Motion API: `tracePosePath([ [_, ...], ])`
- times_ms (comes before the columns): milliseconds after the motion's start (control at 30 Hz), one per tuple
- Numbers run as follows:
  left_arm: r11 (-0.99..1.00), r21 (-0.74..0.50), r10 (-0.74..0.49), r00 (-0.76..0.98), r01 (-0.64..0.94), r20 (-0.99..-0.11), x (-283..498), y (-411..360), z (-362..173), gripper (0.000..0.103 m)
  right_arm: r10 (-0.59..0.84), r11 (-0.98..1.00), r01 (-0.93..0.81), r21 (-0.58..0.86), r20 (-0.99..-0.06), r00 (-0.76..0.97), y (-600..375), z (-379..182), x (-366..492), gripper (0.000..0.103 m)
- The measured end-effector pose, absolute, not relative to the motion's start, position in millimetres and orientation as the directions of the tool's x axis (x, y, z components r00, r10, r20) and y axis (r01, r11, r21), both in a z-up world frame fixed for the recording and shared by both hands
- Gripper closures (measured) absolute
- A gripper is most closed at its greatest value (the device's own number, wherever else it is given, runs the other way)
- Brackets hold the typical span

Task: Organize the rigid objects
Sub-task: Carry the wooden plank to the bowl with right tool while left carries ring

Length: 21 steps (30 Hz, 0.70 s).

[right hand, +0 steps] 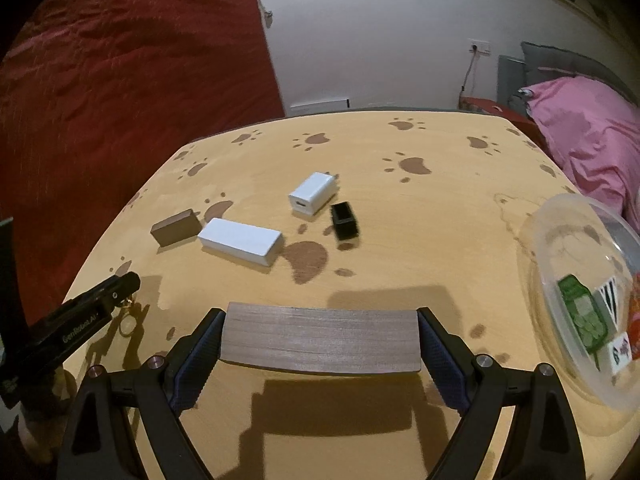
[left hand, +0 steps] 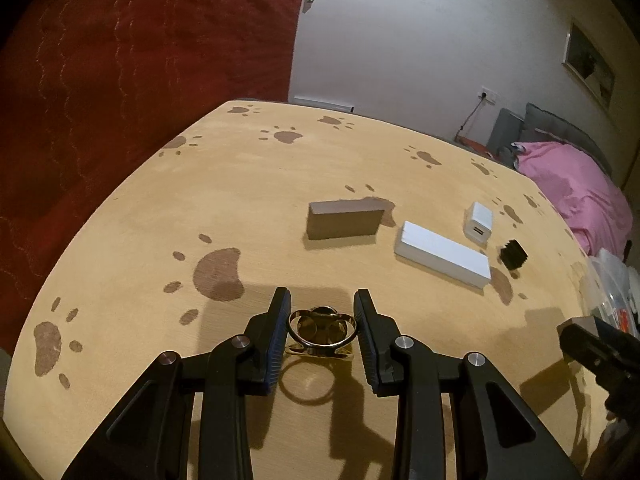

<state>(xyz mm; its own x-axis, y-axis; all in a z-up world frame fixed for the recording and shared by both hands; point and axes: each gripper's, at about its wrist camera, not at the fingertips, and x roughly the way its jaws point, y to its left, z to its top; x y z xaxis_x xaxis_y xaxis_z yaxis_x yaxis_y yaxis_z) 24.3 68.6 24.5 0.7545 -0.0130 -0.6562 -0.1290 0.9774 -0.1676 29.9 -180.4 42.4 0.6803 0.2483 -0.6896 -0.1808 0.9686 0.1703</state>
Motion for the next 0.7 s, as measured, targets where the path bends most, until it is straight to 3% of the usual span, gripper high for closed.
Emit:
tracePosePath([
  [700, 0.989, -0.144, -0.081, 0.751, -0.019, -0.656, 16, 11, 40, 0.070, 0.092, 0.982, 0.028, 0.185, -0.610, 0.787, -291, 65, 4, 0.009],
])
